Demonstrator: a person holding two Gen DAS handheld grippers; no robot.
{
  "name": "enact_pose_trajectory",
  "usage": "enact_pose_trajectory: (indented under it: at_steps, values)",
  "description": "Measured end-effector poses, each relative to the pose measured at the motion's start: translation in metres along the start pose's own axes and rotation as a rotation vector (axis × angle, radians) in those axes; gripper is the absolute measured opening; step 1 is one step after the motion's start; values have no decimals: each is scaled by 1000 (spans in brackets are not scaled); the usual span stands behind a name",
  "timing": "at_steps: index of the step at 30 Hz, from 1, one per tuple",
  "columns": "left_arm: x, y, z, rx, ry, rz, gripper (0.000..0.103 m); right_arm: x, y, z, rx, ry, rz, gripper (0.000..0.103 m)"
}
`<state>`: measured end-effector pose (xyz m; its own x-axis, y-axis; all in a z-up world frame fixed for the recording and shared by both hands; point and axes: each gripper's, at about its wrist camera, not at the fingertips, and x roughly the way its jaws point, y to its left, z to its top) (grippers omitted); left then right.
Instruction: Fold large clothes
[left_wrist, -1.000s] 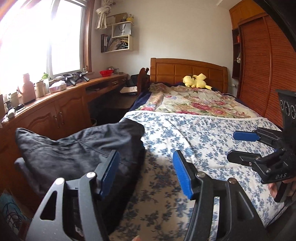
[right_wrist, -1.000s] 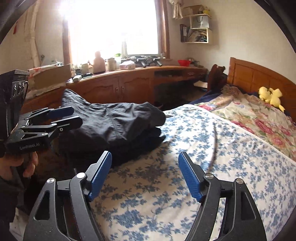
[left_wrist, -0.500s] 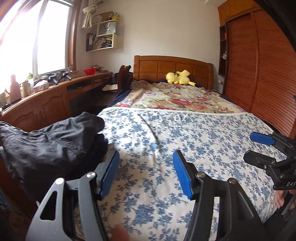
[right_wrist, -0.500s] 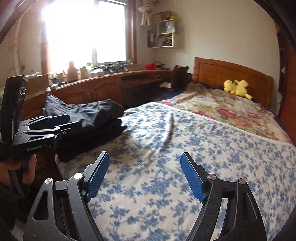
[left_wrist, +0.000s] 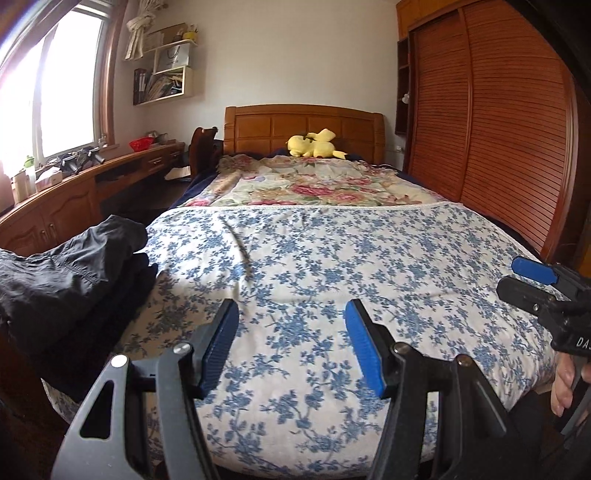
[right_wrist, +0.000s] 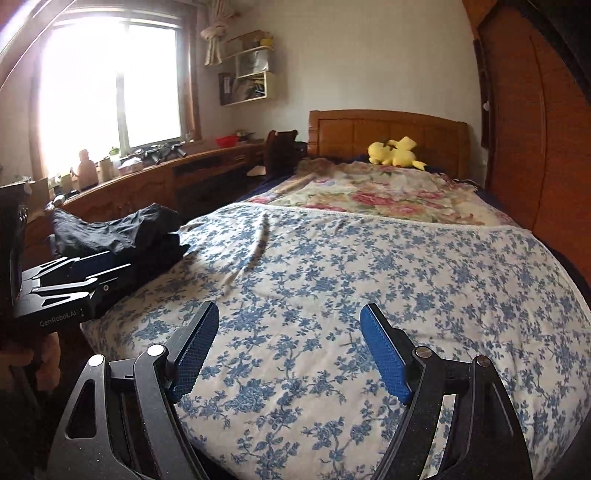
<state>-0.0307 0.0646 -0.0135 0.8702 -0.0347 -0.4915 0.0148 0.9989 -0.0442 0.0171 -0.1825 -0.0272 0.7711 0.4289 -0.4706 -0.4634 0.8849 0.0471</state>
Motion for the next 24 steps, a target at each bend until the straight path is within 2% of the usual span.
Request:
enact_pose_trajectory:
  at_steps: [7, 13, 24]
  values:
    - [-28, -32, 14, 21, -61, -37, 59, -50, -20, 3, 47, -82, -61, 81]
    - [-56, -45, 26, 30, -122, -40, 59, -86, -27, 9, 64, -164, -107, 81]
    - [-67, -53, 28, 40, -136, -30, 59, -99, -33, 7, 82, -195, -128, 81]
